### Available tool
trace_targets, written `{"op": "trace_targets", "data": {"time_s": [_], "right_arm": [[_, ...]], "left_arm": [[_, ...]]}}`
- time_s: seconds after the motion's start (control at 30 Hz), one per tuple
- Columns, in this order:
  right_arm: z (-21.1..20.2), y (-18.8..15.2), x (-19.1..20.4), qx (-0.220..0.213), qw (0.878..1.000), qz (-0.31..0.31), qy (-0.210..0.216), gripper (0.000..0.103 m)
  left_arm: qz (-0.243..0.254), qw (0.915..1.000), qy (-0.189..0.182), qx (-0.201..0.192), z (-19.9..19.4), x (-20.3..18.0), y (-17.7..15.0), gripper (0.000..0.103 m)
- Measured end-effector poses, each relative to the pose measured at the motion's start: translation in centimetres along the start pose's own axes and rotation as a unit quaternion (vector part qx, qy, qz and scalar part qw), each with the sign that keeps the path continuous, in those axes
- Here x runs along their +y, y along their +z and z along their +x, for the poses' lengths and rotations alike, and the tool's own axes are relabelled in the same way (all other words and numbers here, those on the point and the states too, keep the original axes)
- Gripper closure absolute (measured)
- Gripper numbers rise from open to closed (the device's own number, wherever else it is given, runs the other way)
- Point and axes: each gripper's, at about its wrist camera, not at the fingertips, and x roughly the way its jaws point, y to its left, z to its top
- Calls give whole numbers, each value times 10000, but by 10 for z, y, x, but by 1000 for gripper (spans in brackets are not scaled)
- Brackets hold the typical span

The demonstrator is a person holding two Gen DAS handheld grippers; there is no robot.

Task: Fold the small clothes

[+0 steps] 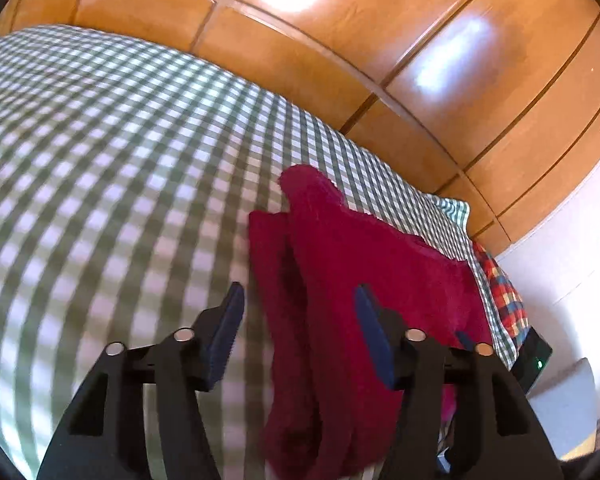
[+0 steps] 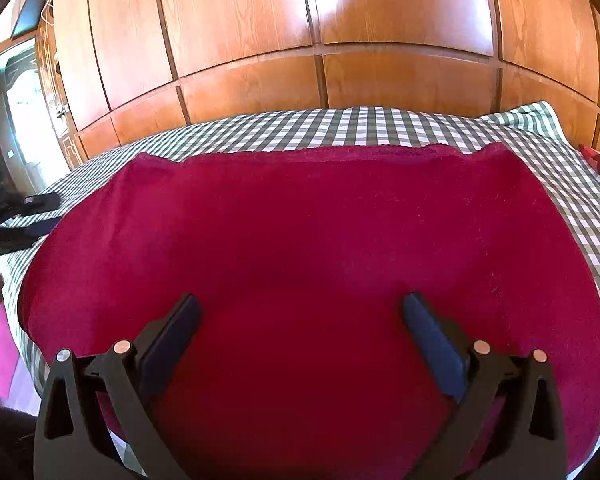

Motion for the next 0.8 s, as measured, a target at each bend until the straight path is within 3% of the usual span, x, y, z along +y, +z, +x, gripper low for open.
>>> {"op": "trace_targets", "data": {"time_s": [0.1, 0.13, 0.2, 0.23, 0.33, 0.4, 0.43, 0.53, 0.7, 0.8], "right_arm": [[-2, -2, 0, -35, 10000, -14, 11, 2], [-2, -3, 0, -45, 10000, -18, 14, 2], [-3, -4, -1, -65, 10000, -23, 26, 2], [-3, -4, -1, -72, 10000, -21, 29, 2], [-3, -3, -2, -91, 9999, -23, 40, 2], [-3, -4, -2, -107, 9999, -24, 47, 2], [-3, -3, -2, -113, 9999, -26, 54, 2], [-2, -3, 0, -112, 9999, -53, 41, 2], [-2, -3, -1, -106, 9999, -60, 30, 2], [-2, -2, -1, -94, 9999, -44, 27, 2]], "left_arm": [[59, 9995, -21, 301, 28, -3, 11, 58], [60, 9992, 2, 398, 36, -4, 13, 64], [100, 9985, 11, 545, 51, -7, 17, 93], [187, 9984, 54, 535, 54, -10, 19, 97], [565, 9983, 99, 140, 39, -26, 17, 97], [533, 9981, 314, -67, 29, -24, 14, 97], [518, 9971, 560, -57, 31, -18, 11, 97], [336, 9954, 851, 295, 55, 2, 0, 97], [183, 9953, 941, 161, 51, 1, -2, 96], [635, 9862, 1529, -80, 37, -29, 0, 94]]}}
